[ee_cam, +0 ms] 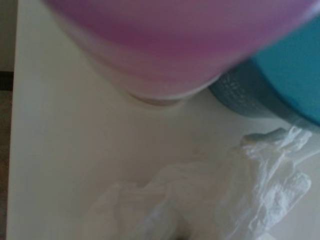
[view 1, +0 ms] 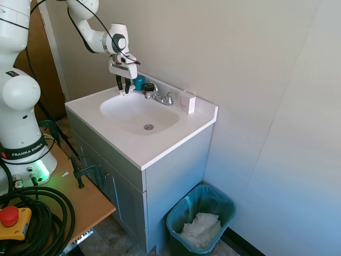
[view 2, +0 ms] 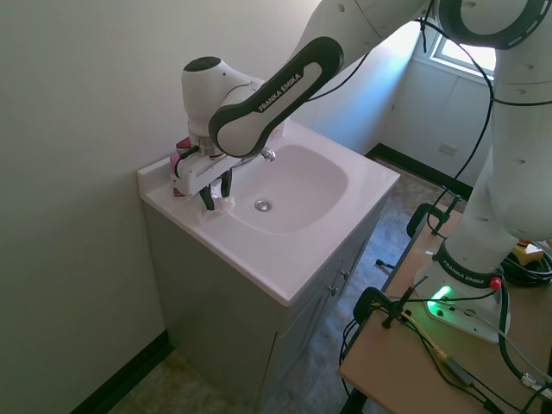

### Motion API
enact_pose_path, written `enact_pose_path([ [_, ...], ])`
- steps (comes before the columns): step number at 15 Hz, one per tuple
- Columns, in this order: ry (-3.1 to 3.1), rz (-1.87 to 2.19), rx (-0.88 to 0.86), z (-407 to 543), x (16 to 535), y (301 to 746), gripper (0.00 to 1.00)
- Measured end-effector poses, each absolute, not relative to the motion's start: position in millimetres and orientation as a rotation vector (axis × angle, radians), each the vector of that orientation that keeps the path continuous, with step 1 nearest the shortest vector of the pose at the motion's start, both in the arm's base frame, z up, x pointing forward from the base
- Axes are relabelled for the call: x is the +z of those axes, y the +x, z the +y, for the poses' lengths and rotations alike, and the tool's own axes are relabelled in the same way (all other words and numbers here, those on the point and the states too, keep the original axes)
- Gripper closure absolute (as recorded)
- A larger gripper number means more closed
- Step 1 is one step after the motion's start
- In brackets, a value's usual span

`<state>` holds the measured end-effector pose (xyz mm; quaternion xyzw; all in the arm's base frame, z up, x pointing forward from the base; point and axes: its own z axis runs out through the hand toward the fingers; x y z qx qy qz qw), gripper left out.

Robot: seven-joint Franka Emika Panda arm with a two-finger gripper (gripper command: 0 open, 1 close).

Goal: Throw the tissue in the trash bin

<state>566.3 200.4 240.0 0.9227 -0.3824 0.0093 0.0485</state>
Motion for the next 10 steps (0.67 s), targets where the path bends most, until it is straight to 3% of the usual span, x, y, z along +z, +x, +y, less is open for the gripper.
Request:
enact_pose_path([
  [10, 2.816, -1.192, 0.017, 193.7, 258.5, 562.3, 1.0],
])
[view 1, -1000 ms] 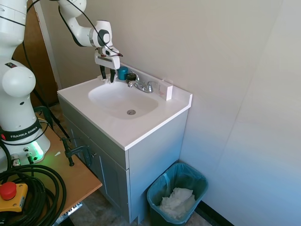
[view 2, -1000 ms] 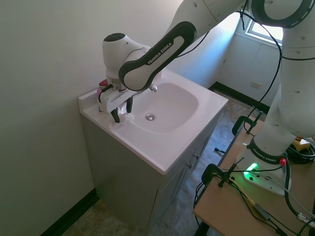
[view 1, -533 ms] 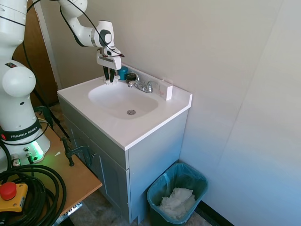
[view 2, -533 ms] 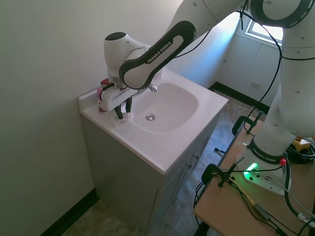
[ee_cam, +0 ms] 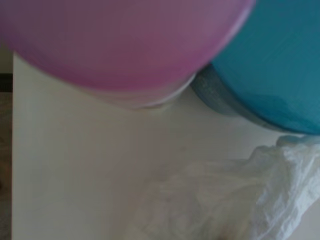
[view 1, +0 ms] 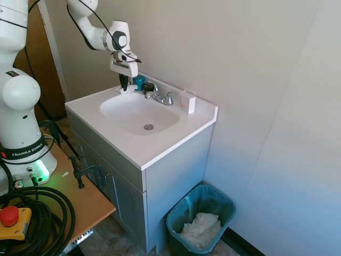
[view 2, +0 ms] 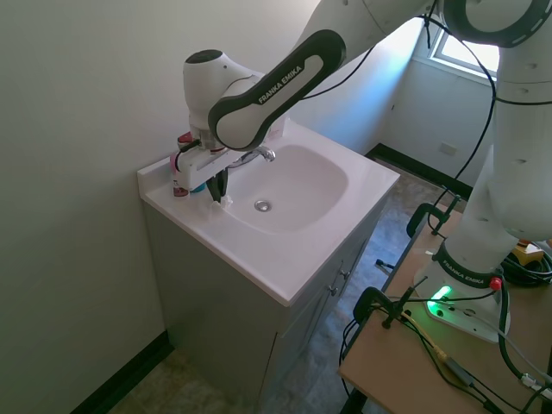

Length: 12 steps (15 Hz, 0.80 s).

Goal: Throw the tissue in the trash bin

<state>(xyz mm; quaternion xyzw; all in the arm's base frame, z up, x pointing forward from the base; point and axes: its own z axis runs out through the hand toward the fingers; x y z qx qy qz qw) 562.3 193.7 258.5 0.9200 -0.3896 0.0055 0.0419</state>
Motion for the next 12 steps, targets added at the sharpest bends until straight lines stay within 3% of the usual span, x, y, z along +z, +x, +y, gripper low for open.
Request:
enact_pose_path([
  [4, 2.874, -1.171, 0.072, 197.2, 310.3, 529.3, 1.0],
  [7, 2.925, -1.184, 0.239, 195.0, 380.5, 498.7, 1.0],
  [12, 2.792, -1.547, 0.601, 45.9, 502.5, 473.1, 1.0],
])
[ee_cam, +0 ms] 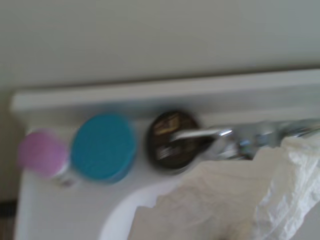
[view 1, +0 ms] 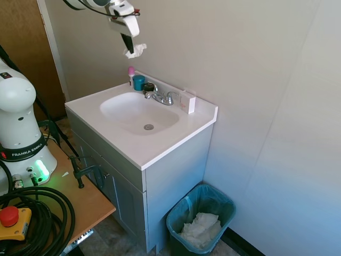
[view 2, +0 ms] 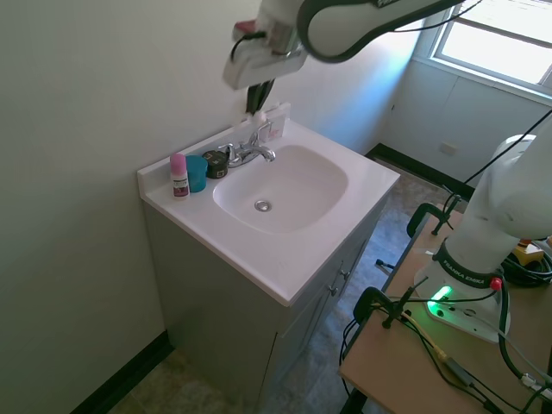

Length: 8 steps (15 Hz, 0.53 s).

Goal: Throw the tissue in the trash bin

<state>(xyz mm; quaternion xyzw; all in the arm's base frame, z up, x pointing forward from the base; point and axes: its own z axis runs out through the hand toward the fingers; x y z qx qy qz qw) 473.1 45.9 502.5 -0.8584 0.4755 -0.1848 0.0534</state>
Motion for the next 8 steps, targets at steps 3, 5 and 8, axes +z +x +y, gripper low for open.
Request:
enact_pose_path([
  [3, -2.383, 1.665, -0.717, -92.3, 561.5, 429.2, 1.0],
  [5, -2.204, 1.819, -0.786, -185.1, 576.5, 397.4, 1.0],
  [8, -1.94, 2.054, -0.798, -295.5, 555.0, 379.2, 1.0],
])
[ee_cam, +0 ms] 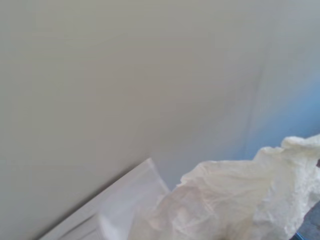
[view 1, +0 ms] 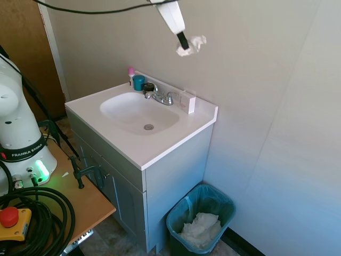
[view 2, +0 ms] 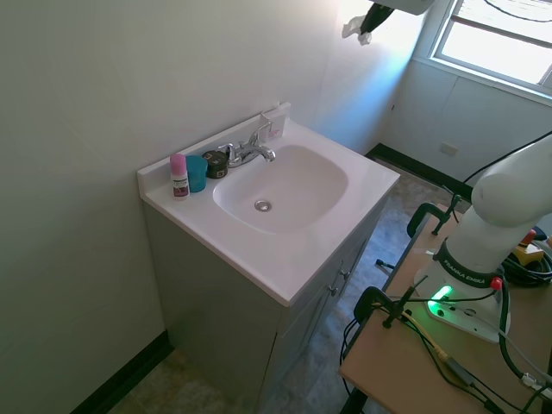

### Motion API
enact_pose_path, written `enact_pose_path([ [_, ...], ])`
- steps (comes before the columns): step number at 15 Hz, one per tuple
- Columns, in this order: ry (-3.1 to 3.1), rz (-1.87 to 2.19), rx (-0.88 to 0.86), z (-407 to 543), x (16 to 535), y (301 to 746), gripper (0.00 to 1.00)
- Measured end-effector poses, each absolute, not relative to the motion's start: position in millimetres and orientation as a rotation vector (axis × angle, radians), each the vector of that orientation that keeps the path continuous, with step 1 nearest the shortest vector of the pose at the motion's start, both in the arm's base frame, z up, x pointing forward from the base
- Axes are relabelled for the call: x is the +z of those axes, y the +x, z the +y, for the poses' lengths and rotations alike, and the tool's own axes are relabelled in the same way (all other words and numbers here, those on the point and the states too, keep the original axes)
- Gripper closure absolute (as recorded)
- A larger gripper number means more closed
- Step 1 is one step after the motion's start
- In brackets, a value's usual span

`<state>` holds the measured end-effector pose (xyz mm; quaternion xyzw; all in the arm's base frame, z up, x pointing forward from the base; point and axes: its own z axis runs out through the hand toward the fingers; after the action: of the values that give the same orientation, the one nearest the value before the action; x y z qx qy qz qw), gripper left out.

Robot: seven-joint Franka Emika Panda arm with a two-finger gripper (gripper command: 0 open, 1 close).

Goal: Throw the tissue in the trash bin

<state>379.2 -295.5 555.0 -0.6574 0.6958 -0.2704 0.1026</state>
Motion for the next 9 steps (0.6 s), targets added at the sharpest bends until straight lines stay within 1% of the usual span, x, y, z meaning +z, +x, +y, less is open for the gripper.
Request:
enact_pose_path([
  [4, -1.867, 2.222, -0.649, -384.7, 474.3, 403.6, 1.0],
  [9, -1.992, 2.249, -0.39, -423.3, 367.6, 459.8, 1.0],
])
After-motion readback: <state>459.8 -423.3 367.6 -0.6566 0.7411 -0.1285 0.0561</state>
